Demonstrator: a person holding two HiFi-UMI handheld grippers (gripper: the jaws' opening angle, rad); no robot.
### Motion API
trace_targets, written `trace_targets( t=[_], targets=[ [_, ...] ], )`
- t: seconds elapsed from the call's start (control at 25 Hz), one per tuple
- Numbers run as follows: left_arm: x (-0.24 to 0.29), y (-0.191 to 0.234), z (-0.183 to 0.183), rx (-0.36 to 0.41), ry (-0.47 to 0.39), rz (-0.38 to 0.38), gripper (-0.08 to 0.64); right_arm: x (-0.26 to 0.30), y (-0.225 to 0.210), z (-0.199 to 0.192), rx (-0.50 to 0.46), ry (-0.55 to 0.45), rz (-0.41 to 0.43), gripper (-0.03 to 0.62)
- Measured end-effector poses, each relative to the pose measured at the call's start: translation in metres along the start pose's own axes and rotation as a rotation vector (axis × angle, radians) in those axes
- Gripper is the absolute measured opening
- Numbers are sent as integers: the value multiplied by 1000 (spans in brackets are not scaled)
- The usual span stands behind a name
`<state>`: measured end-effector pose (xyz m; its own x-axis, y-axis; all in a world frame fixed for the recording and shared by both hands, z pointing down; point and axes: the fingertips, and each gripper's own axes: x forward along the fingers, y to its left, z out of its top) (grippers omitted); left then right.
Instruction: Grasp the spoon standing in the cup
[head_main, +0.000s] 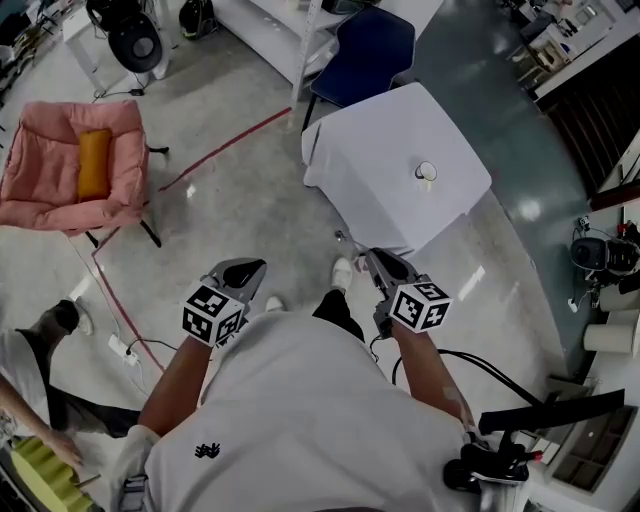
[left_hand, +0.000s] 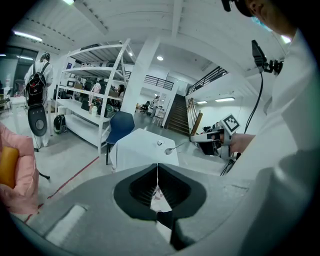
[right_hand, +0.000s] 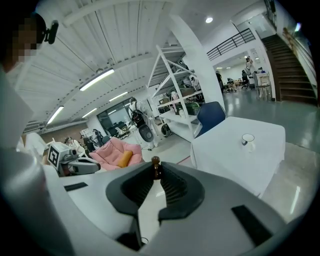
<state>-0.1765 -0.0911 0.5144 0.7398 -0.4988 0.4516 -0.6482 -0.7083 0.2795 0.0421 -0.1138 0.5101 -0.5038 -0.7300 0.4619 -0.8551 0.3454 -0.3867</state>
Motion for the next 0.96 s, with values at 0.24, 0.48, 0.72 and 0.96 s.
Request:
trace_targets(
  t=[0.24, 0.48, 0.72, 0.96],
  targets=[
    [2, 1, -9, -7, 14, -12, 12, 5, 4, -5, -2, 0, 7, 51],
    [8, 2, -3, 13, 26, -24, 12, 2, -2, -2, 10, -10, 2, 51],
    [21, 1, 3, 23, 40, -39, 12, 1, -14, 3, 21, -11, -7, 51],
    [41, -4, 12, 31, 47, -47, 12, -2, -35, 8, 26, -8, -12, 51]
  ],
)
